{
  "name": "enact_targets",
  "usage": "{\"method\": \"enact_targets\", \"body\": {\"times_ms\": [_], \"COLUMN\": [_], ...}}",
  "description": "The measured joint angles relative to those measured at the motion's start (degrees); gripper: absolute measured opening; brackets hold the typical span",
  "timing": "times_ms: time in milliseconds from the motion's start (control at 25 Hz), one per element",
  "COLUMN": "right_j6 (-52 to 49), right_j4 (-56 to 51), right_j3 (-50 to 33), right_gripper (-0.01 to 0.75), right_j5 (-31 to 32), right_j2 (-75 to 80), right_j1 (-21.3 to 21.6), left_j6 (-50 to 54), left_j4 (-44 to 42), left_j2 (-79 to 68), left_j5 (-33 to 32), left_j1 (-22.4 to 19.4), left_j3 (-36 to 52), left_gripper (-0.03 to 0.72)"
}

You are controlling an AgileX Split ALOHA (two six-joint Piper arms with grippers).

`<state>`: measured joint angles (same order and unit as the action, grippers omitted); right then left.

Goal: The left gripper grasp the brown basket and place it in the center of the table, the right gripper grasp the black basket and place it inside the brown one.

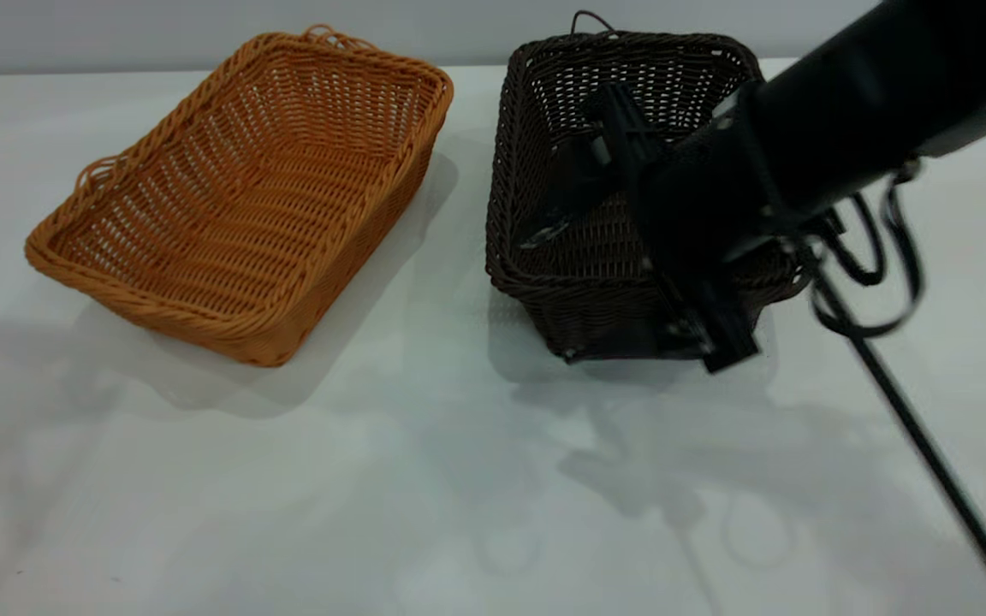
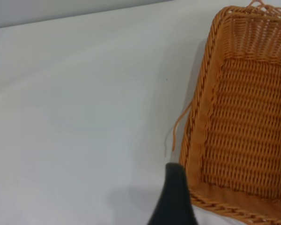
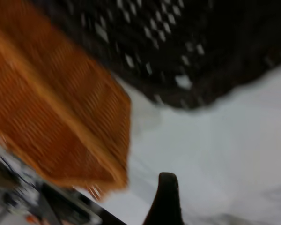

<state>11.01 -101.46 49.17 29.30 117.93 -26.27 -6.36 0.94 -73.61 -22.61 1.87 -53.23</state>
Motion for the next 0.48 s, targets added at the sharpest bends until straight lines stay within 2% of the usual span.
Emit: {"method": "enact_targets", "body": {"times_ms": [80,240,400,480], "right_j6": [-2.1,-7.8,-14.0,-17.1], "right_j4": [-0.3,-0.6,-1.0,-1.3], "right_j3": [2.7,5.9,6.4,6.5], "right_gripper": [0.566,0.543,0.524,0.52], "right_j5": [-2.7,-13.0,-21.8,-23.9], "right_j2": [2.0,4.9,7.4,8.2], "right_j1": [-0.2,-2.1,-3.7,-3.8], "left_j6": [0.6,1.1,1.5,2.0], "left_j4": [0.0,0.0,0.0,0.0], "left_j2": [-0.4,-1.8,-4.9,-7.6], "left_j5": [0.6,1.2,1.4,1.1], "left_j1": [0.0,0.0,0.0,0.0], "left_j3": [0.0,0.0,-0.8,-2.5], "left_gripper": [0.552,0.552,0.552,0.552]}}
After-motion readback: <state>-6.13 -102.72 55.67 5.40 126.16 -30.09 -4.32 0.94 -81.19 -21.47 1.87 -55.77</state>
